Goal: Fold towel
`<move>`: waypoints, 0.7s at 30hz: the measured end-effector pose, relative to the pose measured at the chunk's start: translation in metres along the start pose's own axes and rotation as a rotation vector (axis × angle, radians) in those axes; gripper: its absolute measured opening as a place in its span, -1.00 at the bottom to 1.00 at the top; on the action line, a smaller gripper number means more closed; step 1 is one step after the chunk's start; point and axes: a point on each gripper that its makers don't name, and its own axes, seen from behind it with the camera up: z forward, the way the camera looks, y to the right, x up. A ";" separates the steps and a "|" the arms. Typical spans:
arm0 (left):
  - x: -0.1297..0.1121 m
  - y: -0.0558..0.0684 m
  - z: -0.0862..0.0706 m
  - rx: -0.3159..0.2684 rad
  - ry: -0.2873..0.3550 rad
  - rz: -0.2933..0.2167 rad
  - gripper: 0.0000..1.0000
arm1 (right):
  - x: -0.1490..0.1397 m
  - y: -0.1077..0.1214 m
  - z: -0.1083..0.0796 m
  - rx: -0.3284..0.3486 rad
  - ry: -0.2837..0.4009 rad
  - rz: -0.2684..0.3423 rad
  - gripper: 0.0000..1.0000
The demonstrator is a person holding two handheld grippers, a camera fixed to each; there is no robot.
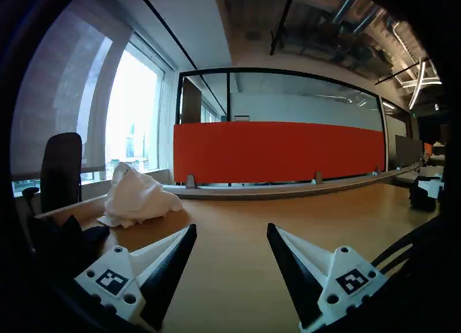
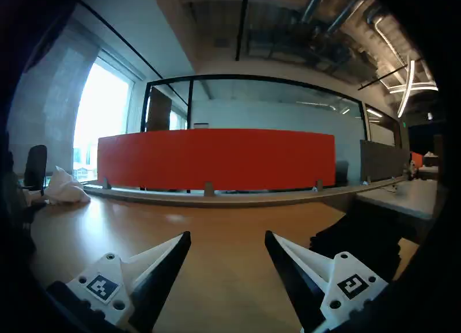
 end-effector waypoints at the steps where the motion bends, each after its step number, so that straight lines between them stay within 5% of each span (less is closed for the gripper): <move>1: 0.000 0.000 0.000 0.000 0.000 0.000 0.80 | 0.000 0.000 0.000 0.000 0.000 0.000 1.00; 21: -0.003 0.000 0.001 0.000 0.001 0.000 0.80 | 0.000 0.001 0.001 0.000 0.000 0.000 1.00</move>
